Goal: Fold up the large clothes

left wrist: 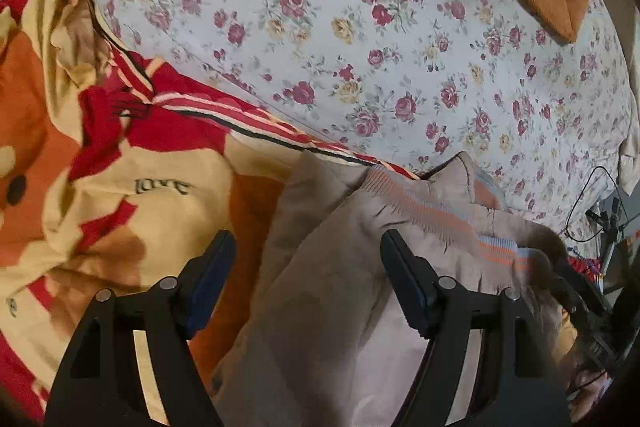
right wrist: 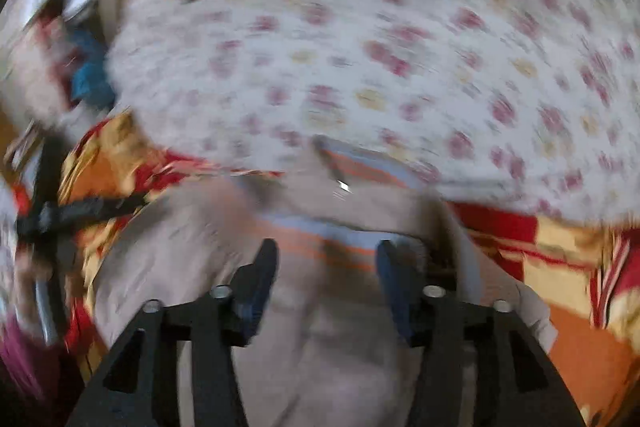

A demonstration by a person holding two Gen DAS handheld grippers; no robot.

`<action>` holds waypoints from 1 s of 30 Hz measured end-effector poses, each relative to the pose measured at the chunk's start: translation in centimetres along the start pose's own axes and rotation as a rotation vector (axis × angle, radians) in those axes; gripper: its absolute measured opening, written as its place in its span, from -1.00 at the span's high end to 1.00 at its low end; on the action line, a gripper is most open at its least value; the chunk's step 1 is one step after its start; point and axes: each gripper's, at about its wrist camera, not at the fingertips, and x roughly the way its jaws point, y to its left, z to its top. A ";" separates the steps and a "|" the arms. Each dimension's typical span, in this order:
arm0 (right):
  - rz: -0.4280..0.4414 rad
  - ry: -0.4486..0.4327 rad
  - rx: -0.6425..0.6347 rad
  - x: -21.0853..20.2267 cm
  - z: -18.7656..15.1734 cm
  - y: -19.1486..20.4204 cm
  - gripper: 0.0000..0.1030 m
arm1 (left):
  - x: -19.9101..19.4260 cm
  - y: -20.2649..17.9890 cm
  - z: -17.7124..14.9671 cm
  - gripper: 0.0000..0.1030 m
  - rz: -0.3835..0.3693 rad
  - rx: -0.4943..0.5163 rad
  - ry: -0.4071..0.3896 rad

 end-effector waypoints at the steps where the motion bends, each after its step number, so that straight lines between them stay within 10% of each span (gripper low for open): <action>1: -0.003 -0.004 -0.049 0.1 0.1 1.0 -0.34 | -0.3 0.1 0.0 -0.44 -0.003 0.000 -0.005; 9: -0.016 0.230 -0.235 8.6 1.9 3.7 -0.49 | 0.0 0.6 -1.2 -0.46 0.046 0.059 0.017; 10: -0.006 0.270 -0.226 9.7 1.7 3.3 -0.38 | 0.1 0.8 -1.1 -0.46 0.047 0.050 0.023; 12: -0.052 0.278 -0.252 10.1 1.0 3.4 0.75 | -0.1 1.4 -0.7 -0.46 0.033 0.012 0.024; 13: -0.070 0.258 -0.275 9.6 0.8 3.7 0.85 | -0.2 1.6 -0.6 -0.46 0.030 0.002 0.023; 19: -0.178 0.088 -0.186 8.1 3.4 2.7 0.85 | -1.3 1.6 -0.5 -0.46 0.014 -0.035 -0.022; 26: -0.306 0.183 -0.123 15.1 2.7 1.8 0.83 | 0.0 -0.8 -1.2 -0.47 0.009 0.073 0.037; 30: -0.191 0.175 0.006 11.0 2.3 0.7 0.27 | 1.4 -1.8 -2.1 -0.47 0.064 0.141 0.084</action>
